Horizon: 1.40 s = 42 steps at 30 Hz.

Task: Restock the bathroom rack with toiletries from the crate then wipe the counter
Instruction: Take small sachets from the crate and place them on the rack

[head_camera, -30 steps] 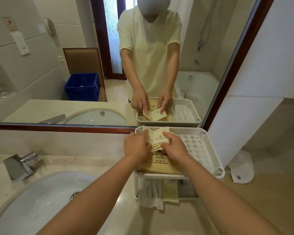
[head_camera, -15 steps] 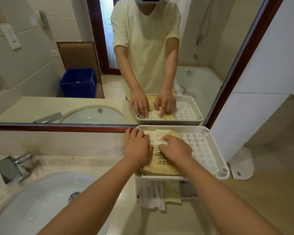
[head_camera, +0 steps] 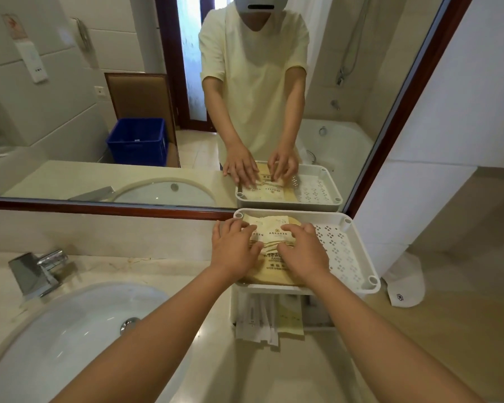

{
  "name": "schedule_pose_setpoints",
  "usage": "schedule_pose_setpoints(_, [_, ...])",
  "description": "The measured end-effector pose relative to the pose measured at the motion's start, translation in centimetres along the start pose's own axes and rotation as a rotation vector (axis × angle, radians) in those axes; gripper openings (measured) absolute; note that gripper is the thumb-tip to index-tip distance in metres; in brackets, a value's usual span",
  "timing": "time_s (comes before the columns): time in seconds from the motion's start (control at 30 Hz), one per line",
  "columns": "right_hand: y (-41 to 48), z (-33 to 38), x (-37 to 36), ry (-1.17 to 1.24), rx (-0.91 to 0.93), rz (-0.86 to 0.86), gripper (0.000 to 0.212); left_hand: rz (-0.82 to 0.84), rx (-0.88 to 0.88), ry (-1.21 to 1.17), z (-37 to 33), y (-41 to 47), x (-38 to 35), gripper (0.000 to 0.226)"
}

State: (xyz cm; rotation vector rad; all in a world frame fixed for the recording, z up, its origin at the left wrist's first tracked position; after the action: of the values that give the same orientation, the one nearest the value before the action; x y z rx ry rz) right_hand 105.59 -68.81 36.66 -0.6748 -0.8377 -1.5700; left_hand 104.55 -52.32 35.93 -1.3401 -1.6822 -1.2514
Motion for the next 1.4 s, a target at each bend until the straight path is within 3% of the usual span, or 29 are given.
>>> schedule_pose_setpoints(0.33, [-7.8,4.2,1.6,0.295,0.2,0.083,0.029,-0.173,0.399,-0.486,-0.1,-9.6,3.8,0.048])
schedule_pose_setpoints(0.57, [-15.3,6.4,1.2,0.418,0.359,0.198,0.036,-0.292,0.588,-0.497,0.6,-19.7,6.9,0.044])
schedule_pose_setpoints(0.9, [-27.8,10.1,-3.5,0.443,0.56,0.656,0.046,-0.495,0.94,-0.522,4.1,-36.7,11.1,0.034])
schedule_pose_setpoints(1.4, [-52.8,22.9,-12.0,0.354,0.853,0.992,0.042,-0.732,1.308,-0.443,12.6,-64.5,19.8,0.016])
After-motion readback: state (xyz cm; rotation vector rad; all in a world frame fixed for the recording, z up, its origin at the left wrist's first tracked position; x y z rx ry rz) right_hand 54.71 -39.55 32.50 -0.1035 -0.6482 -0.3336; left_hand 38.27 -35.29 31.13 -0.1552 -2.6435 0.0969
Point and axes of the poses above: each hand's wrist, its own y-axis towards the middle knuckle, its own x-axis out of the back of the hand, z = x × y, the point moved 2 cm from there along y, towards the middle knuckle, and after that the axes turned 7 degrees about -z, right-handed, at the moved point
